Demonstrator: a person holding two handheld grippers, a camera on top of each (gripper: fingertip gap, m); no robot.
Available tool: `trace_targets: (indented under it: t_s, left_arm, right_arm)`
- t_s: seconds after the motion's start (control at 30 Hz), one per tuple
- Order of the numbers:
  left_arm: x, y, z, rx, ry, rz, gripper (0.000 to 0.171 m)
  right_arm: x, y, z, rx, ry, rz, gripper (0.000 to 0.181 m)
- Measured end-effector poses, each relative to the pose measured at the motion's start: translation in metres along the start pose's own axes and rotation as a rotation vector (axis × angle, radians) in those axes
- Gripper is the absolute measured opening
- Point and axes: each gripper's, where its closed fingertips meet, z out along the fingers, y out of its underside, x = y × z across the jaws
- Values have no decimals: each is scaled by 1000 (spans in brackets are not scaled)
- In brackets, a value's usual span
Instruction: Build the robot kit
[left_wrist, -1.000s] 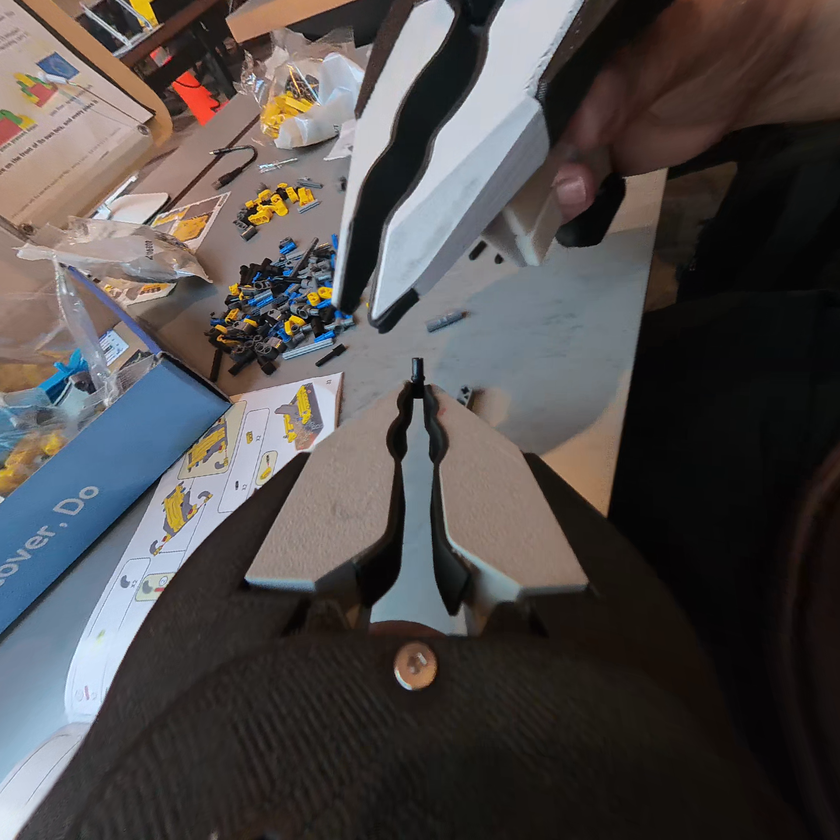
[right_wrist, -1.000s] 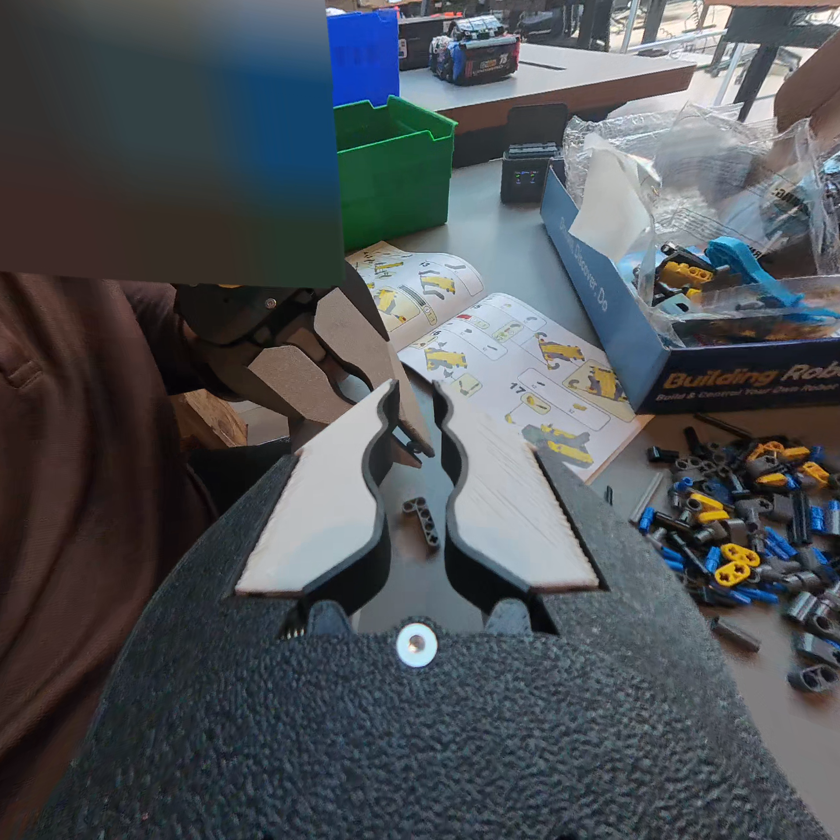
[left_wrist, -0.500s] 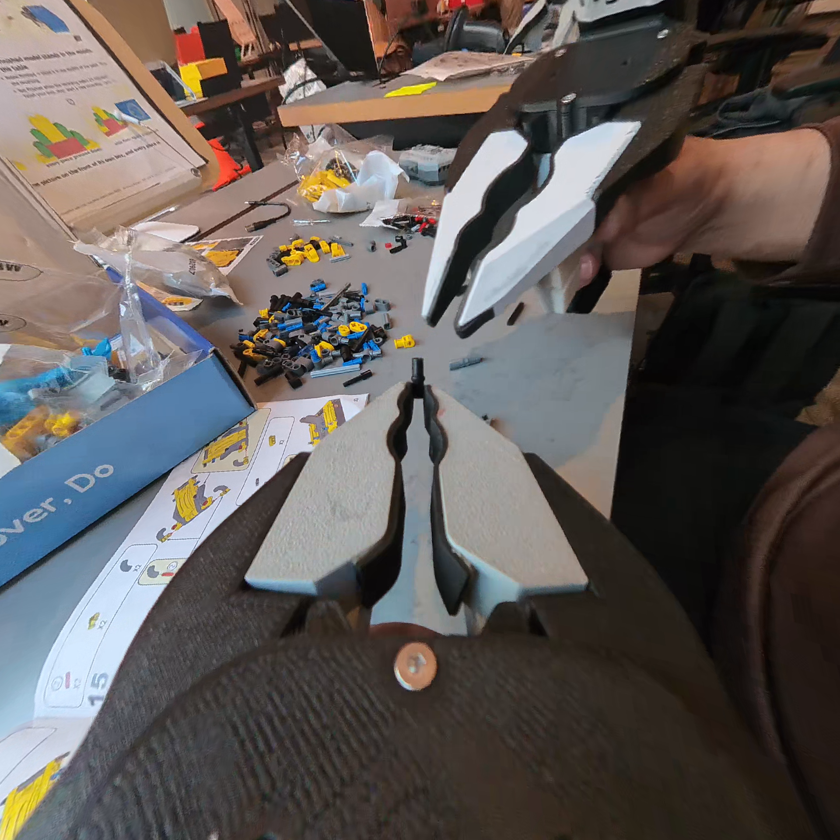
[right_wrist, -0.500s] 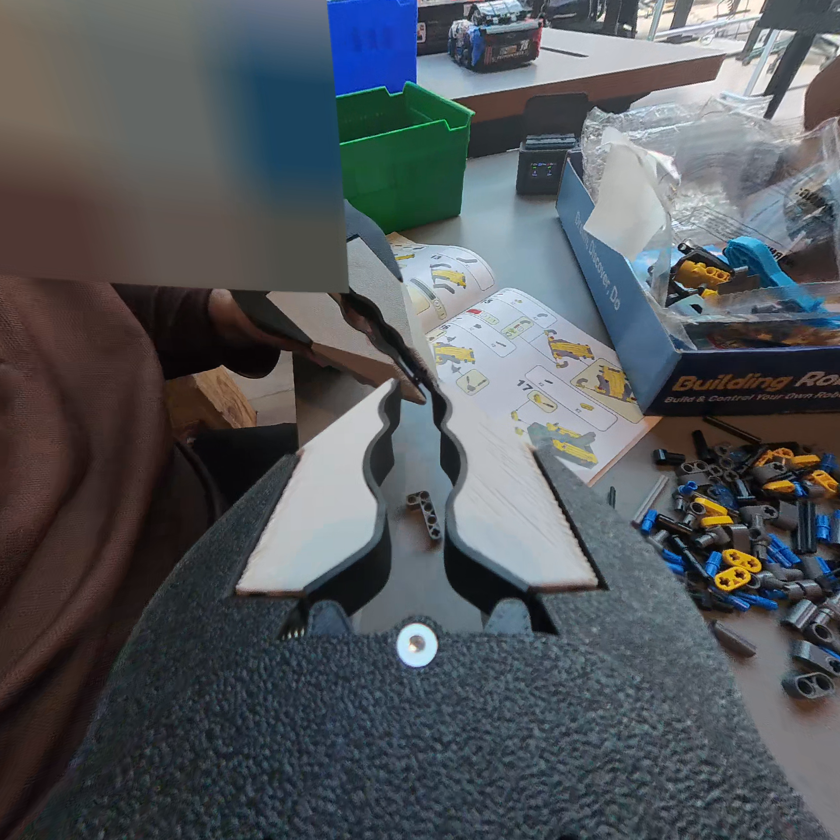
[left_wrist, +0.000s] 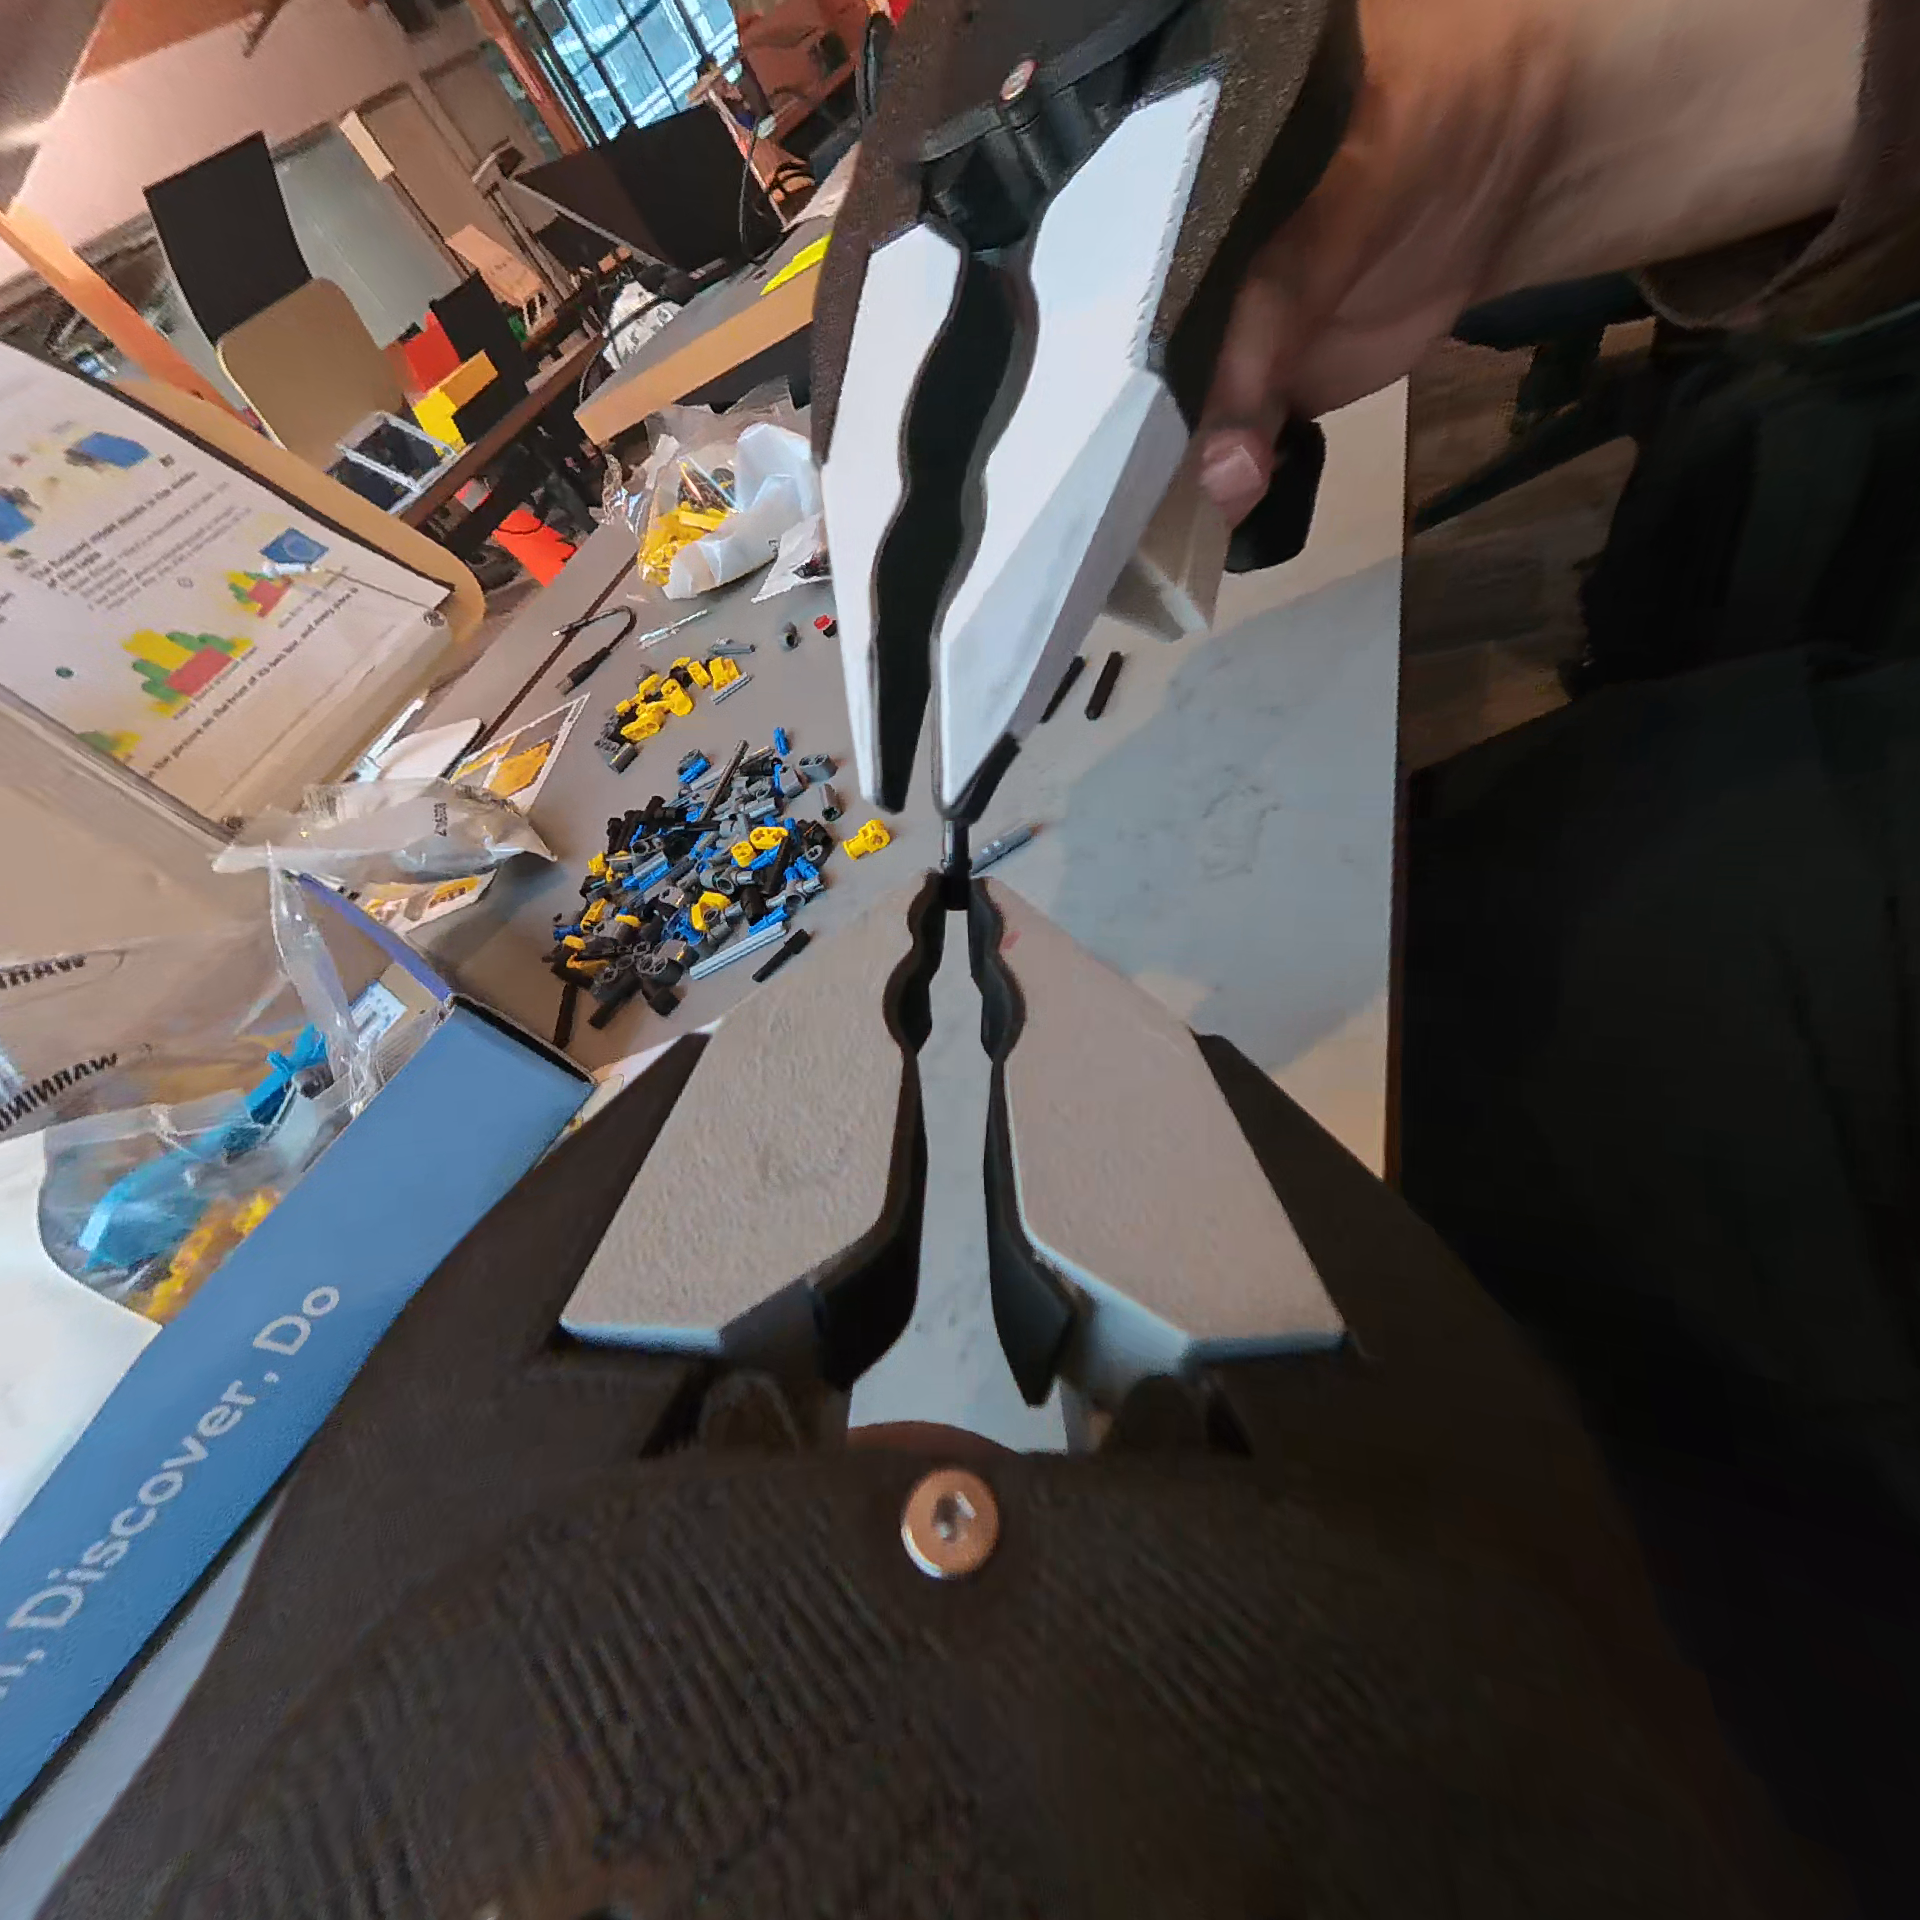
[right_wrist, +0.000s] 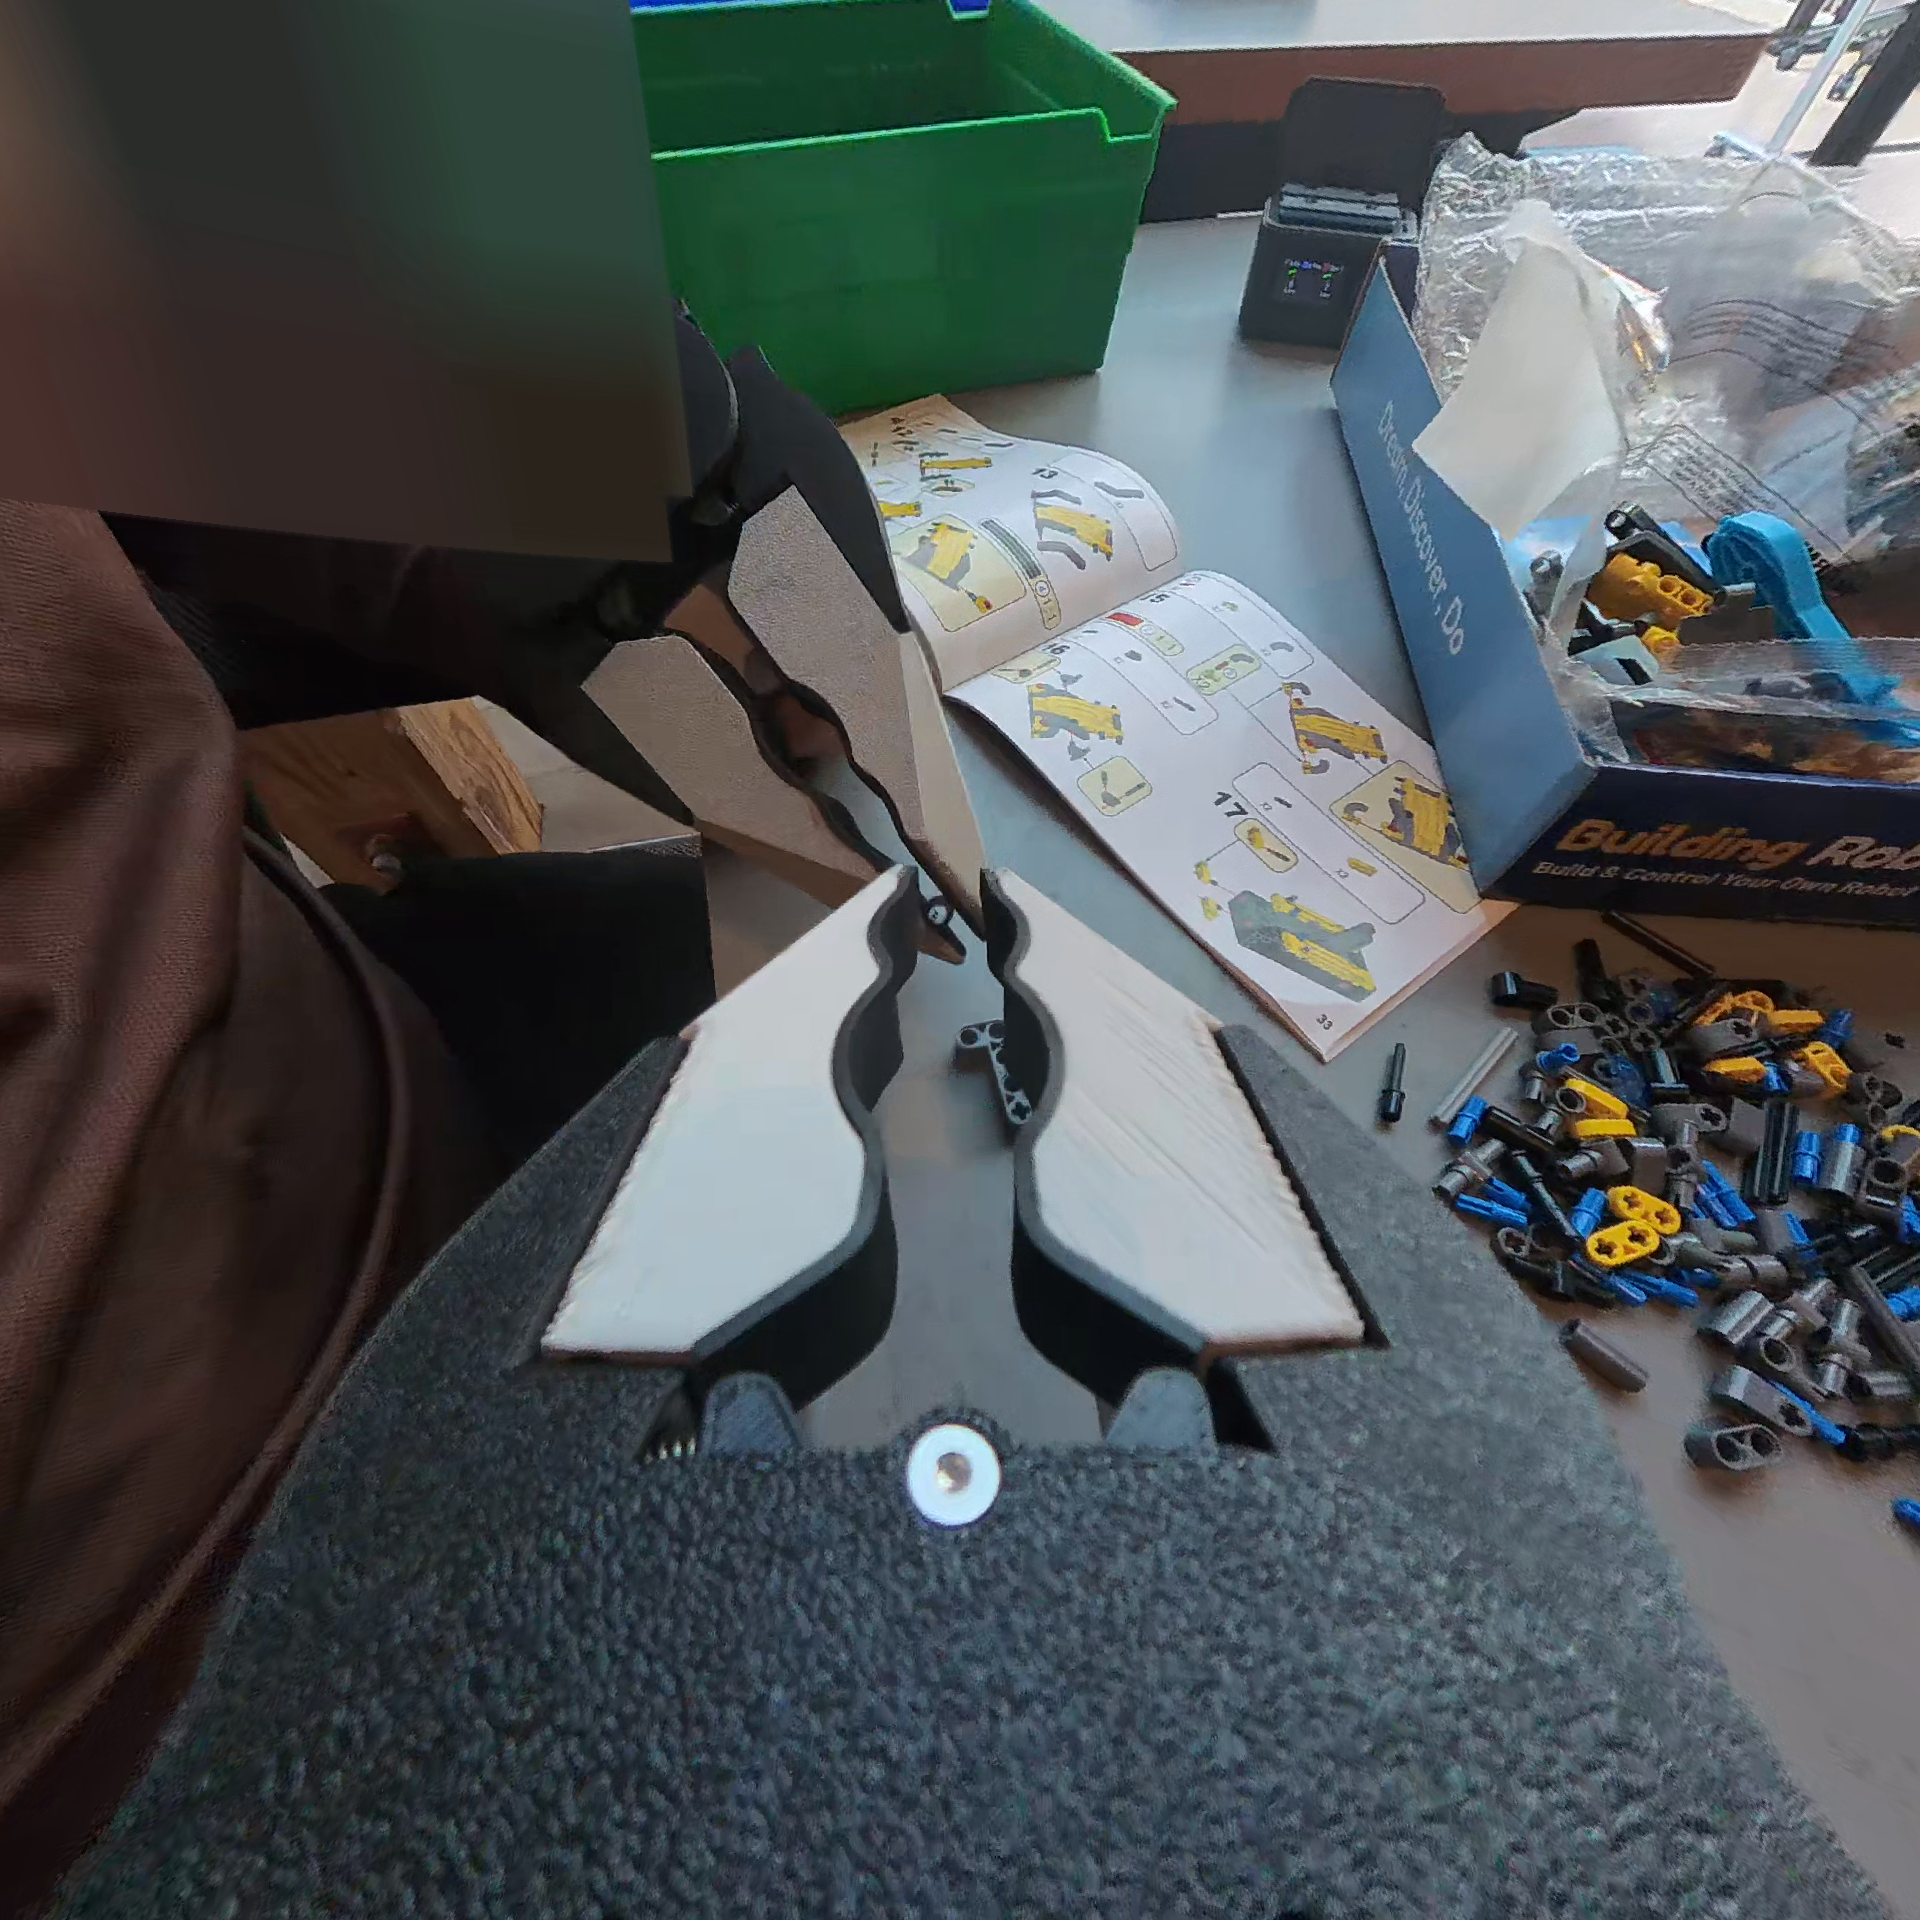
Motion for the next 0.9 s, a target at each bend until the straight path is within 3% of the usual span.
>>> trace_targets:
  t_s: [0.53,0.9]
  left_arm:
    - [-1,-1,-1,13,6,-15,1]
    - [-3,7,5,-50,1,-24,0]
  right_arm:
    - [-2,6,5,-55,12,-66,4]
    - [5,13,7,-93,26,19,3]
